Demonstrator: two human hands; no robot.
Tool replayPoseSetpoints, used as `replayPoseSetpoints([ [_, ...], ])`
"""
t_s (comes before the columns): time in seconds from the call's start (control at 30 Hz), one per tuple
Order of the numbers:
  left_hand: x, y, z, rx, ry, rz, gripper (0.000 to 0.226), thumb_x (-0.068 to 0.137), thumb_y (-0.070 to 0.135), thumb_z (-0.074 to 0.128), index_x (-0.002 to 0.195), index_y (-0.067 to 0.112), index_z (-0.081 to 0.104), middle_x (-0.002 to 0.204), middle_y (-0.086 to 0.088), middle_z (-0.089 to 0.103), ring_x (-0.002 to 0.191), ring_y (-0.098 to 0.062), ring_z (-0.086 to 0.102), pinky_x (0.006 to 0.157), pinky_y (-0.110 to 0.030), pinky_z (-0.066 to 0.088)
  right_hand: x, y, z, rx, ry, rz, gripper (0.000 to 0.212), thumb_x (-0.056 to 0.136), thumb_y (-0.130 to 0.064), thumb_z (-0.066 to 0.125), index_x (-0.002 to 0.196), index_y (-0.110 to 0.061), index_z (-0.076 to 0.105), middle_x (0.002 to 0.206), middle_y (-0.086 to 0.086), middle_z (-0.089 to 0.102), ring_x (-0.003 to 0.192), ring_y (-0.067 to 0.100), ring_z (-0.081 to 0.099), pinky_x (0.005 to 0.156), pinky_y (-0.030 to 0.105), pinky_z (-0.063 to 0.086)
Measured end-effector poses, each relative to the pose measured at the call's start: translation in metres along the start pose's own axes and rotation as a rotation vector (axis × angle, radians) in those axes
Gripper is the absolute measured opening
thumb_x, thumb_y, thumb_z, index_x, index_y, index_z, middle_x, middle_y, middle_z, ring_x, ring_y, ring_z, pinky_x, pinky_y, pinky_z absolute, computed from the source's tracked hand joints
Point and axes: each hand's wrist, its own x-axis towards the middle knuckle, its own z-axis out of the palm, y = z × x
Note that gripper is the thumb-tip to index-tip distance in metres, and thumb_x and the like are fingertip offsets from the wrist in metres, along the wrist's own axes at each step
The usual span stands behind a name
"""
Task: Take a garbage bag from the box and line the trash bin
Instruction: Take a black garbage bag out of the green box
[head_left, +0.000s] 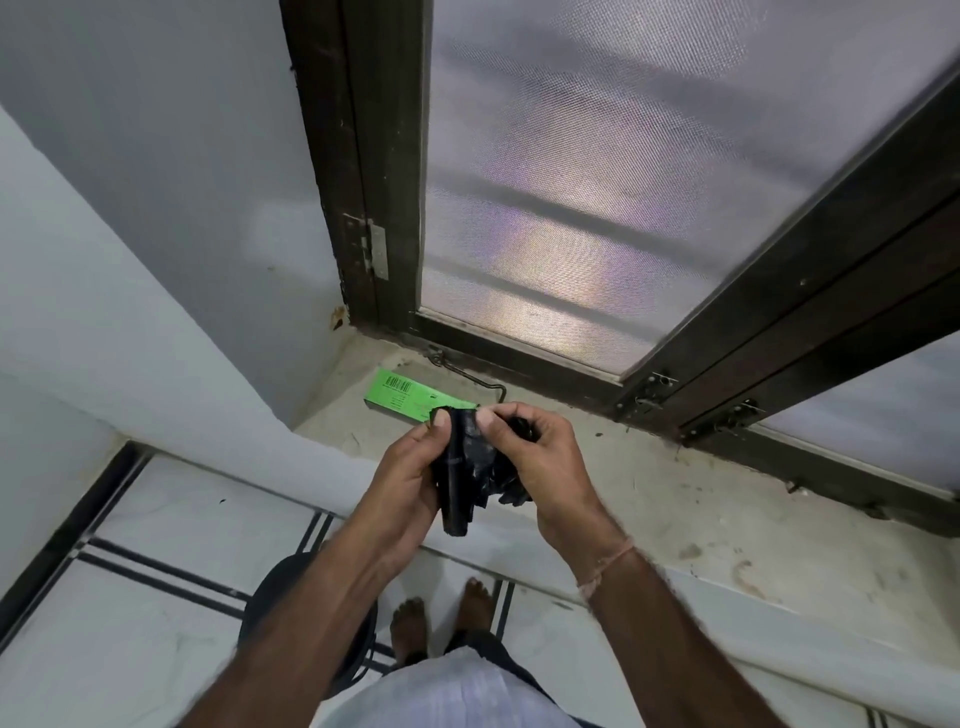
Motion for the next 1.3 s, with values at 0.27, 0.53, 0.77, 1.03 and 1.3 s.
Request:
replayPoseSetpoints([
  [0.27,0.001,-0.004,-0.002,-0.066,0.014,-0.026,0.045,0.096,0.032,0.059,0.127,0.001,0.068,0.116,-0.024,0.070,0.105,-0.033,0.066,0.081,-0.042,0.057,-0.002,0.002,-0.004,0.057,-0.014,0.024,0.015,0.094,-0.018,0.076,0.102,-0.005,0.078,0.077,0.014,0.075,0.050,0.018,0.066,0.039,0.019,0.040],
  [0.53,0.002,-0.009,0.003,-0.150,0.067,-0.041,0.037,0.093,0.024,0.062,0.118,-0.002,0.070,0.104,-0.020,0.072,0.092,-0.027,0.071,0.074,-0.035,0.061,0.000,0.008,-0.001,0.017,0.005,-0.047,0.010,0.098,-0.012,0.071,0.090,-0.007,0.072,0.065,0.009,0.067,0.049,0.018,0.062,0.044,0.025,0.049],
  [0.77,0.010,-0.014,0.014,-0.360,0.166,-0.069,0.021,0.094,0.020,0.059,0.103,0.003,0.069,0.099,-0.014,0.074,0.096,-0.025,0.069,0.094,-0.038,0.056,-0.002,0.015,0.007,0.177,0.166,0.008,0.018,0.100,-0.011,0.068,0.096,0.007,0.069,0.072,0.012,0.061,0.048,0.012,0.052,0.039,0.017,0.038],
  [1.03,0.017,-0.013,0.010,-0.367,0.248,-0.027,0.030,0.084,0.024,0.066,0.105,0.002,0.067,0.100,-0.018,0.073,0.093,-0.026,0.072,0.091,-0.037,0.060,-0.004,0.014,0.013,0.631,0.176,0.100,0.011,0.101,-0.003,0.061,0.091,-0.002,0.065,0.075,0.012,0.070,0.068,0.023,0.071,0.067,0.032,0.063],
  [1.3,0.021,-0.004,-0.017,-0.357,0.364,0.008,0.018,0.102,0.018,0.056,0.097,0.006,0.068,0.085,-0.006,0.075,0.086,-0.021,0.069,0.083,-0.039,0.062,0.001,0.015,-0.006,0.743,0.183,0.147,0.020,0.106,-0.002,0.050,0.087,-0.008,0.055,0.069,0.006,0.057,0.046,0.007,0.048,0.045,0.020,0.047],
])
